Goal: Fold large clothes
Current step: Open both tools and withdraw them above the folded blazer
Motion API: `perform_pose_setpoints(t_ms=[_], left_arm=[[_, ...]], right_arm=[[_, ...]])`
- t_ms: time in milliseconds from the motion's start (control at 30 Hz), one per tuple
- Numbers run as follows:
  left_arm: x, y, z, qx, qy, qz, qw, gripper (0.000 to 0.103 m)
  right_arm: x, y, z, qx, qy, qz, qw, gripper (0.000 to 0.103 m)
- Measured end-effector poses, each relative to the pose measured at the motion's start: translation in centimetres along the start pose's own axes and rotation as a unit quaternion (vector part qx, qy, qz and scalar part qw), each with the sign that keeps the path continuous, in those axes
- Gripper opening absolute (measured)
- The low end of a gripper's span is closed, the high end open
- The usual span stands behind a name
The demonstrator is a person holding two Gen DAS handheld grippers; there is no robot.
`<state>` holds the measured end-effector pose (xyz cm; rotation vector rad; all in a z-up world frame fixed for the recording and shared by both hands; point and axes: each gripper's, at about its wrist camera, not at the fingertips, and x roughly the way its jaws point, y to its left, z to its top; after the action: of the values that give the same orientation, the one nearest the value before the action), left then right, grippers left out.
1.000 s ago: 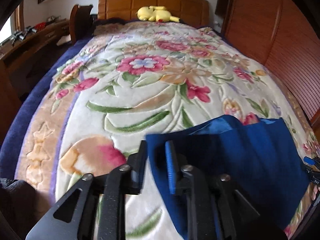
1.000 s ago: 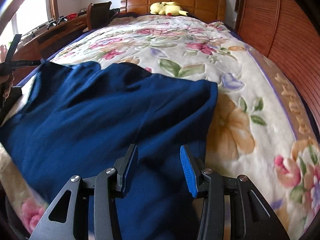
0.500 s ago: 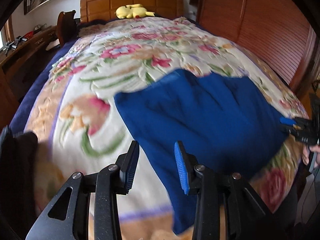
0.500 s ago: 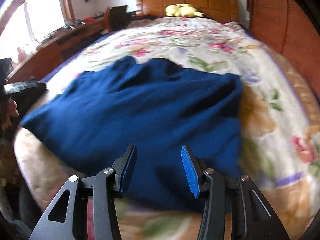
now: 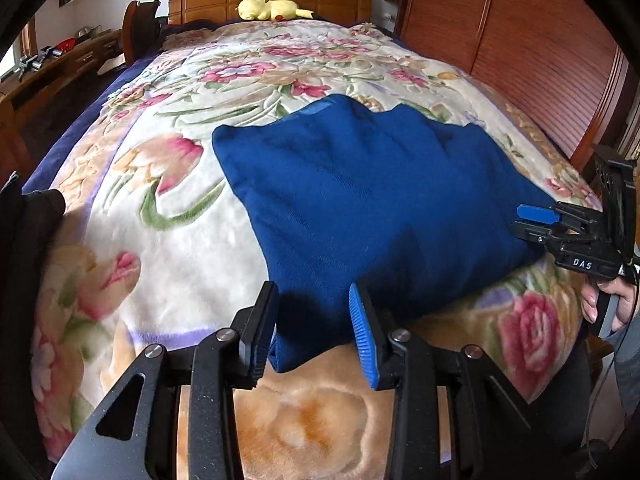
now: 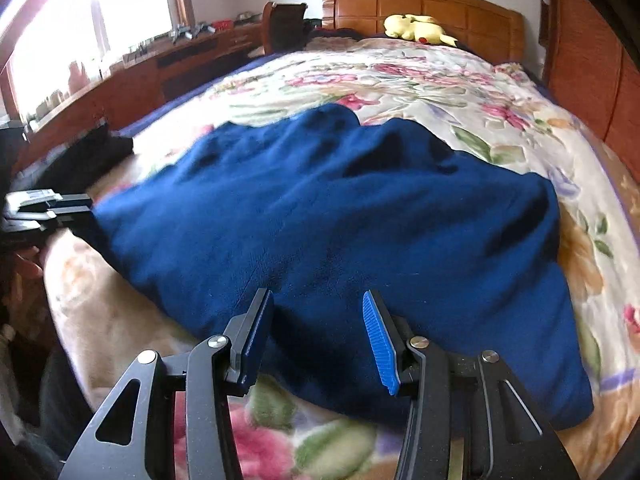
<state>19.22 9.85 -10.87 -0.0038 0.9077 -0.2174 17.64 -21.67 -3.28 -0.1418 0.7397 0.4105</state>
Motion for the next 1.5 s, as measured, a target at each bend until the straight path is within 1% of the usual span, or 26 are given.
perform_pose_setpoints(t_ms=[33,67,100,133,167,233,367,433,533,700,833,1033,1300,1400,1467,1500], left_arm=[[0.3,-0.1,-0.1,0.004,0.003,0.012,0.9999,0.053],[0.5,-0.1,-0.2,0.008,0.005,0.018,0.9998,0.058],[0.7,-0.1,-0.3,0.01,0.006,0.018,0.9998,0.06],[0.9,0.0,-0.3,0.008,0.009,0.015,0.9998,0.067],[0.9,0.1,-0.4,0.007,0.009,0.015,0.9998,0.069],[1.1,0.2,-0.4,0.004,0.011,0.018,0.9998,0.07],[1.6,0.4,-0.6,0.003,0.016,0.021,0.9997,0.072],[1.7,0.4,-0.7,0.001,0.018,0.021,0.9996,0.076],[1.9,0.5,-0.8,-0.003,0.02,0.021,0.9996,0.076],[2.3,0.4,-1.0,-0.007,0.029,0.023,0.9993,0.076],[2.8,0.7,-1.3,-0.019,0.039,0.021,0.9989,0.076],[2.9,0.4,-1.5,-0.019,0.043,0.027,0.9986,0.076],[3.0,0.7,-1.4,-0.033,0.044,0.02,0.9983,0.076],[2.9,0.9,-1.6,-0.047,0.039,0.002,0.9981,0.076],[2.9,1.1,-1.7,-0.06,0.039,-0.018,0.9973,0.06],[3.0,1.2,-1.8,-0.068,0.041,-0.03,0.9963,0.055]], right_arm=[[0.6,0.1,-0.1,-0.006,0.004,-0.007,1.0,0.049],[1.2,0.0,-0.4,-0.009,0.006,-0.013,1.0,0.05],[1.6,-0.2,-0.6,-0.007,0.003,-0.015,1.0,0.05],[2.0,-0.4,-1.0,-0.002,0.0,-0.013,1.0,0.051],[2.4,-0.5,-1.2,0.005,-0.003,-0.011,1.0,0.051],[2.7,-1.0,-1.5,0.019,-0.013,-0.005,1.0,0.052],[2.8,-1.4,-2.0,0.018,-0.021,-0.008,1.0,0.053],[3.1,-1.5,-2.1,0.016,-0.021,-0.008,1.0,0.053],[3.6,-1.6,-2.2,0.019,-0.021,-0.003,1.0,0.053],[2.9,-0.9,-2.7,0.021,-0.028,0.0,0.999,0.053],[2.8,-1.0,-2.9,0.022,-0.03,0.003,0.999,0.053],[2.5,-1.2,-3.2,0.023,-0.034,0.006,0.999,0.053],[2.4,-1.4,-3.4,0.027,-0.037,0.013,0.999,0.053],[2.4,-1.5,-3.4,0.027,-0.038,0.014,0.999,0.053],[2.4,-1.5,-3.4,0.028,-0.039,0.016,0.999,0.053],[2.4,-1.5,-3.4,0.028,-0.039,0.017,0.999,0.053]])
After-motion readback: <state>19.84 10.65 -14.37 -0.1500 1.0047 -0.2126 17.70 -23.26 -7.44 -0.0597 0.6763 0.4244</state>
